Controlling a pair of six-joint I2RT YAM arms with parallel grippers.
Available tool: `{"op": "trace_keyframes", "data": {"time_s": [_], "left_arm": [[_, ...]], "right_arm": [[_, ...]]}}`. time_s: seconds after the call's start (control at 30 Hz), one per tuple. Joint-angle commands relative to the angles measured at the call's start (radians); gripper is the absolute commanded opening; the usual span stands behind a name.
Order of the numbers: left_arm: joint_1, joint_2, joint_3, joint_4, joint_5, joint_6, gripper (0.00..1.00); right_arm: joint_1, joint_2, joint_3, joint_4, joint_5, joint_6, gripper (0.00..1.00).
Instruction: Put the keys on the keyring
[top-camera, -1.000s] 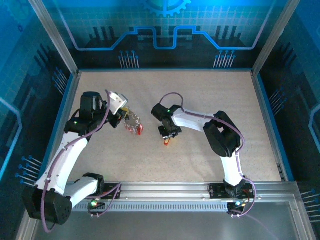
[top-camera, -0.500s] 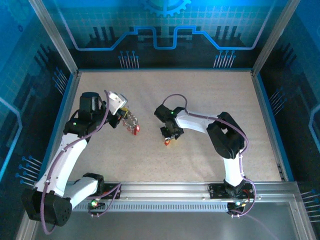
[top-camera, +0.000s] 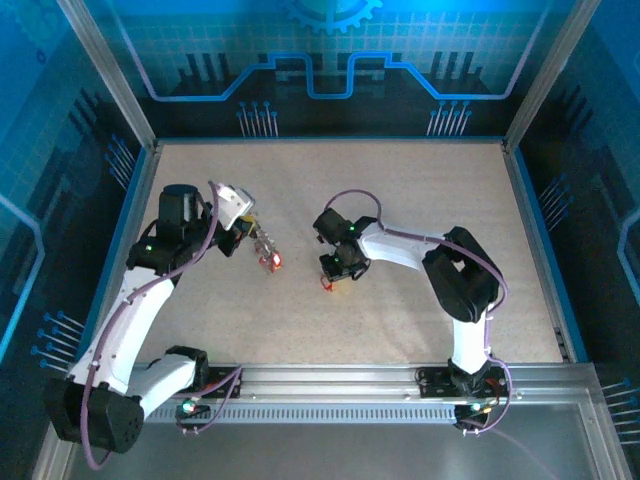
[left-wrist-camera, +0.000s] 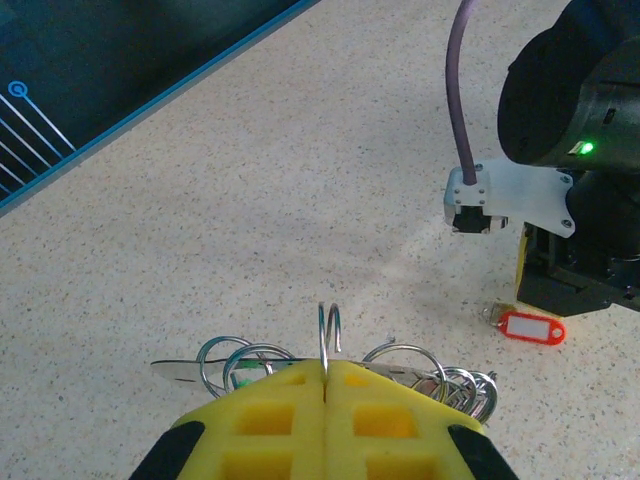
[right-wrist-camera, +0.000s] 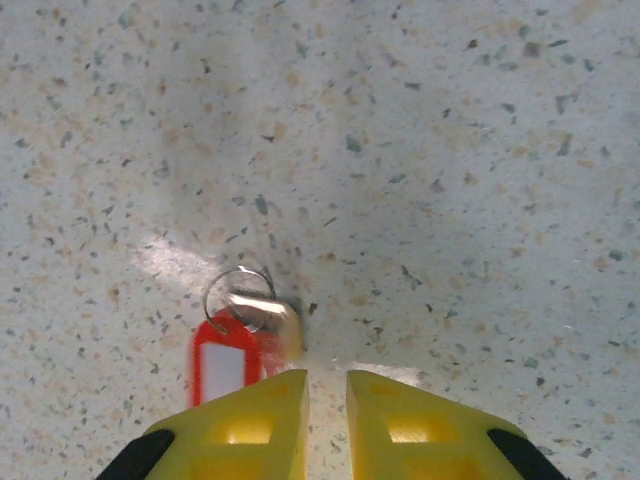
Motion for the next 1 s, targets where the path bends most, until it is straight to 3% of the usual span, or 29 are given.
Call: {"op": "trace_keyframes", "data": {"time_s": [0.0, 0.17, 0.4, 0.67, 0.97], "left_arm": [[0.008, -0.026, 0.006, 0.005, 0.005, 0.008, 0.0], [0.008, -0.027, 0.004, 0.005, 0.002, 0.009, 0.0], [0.011, -0.029, 0.009, 0.013, -0.054, -0.018, 0.0], [0.121, -0.052, 0.005, 0.037, -0.087, -0.136, 0.0], [0.14, -0.067, -0.002, 0.026, -0.086, -0.132, 0.0]], "right_arm": [[-0.004, -0.045, -0.024, 0.031, -0.053, -0.029, 0.16], [-0.007, -0.057, -0.038, 0.047, -0.063, -0.05, 0.15], [-0.002, -0.055, 0.004, 0.03, -0.104, -0.057, 0.26], [0.085, 0.058, 0.125, -0.044, 0.002, -0.135, 0.28], [0.093, 0.138, 0.196, -0.093, 0.091, -0.138, 0.25]]}}
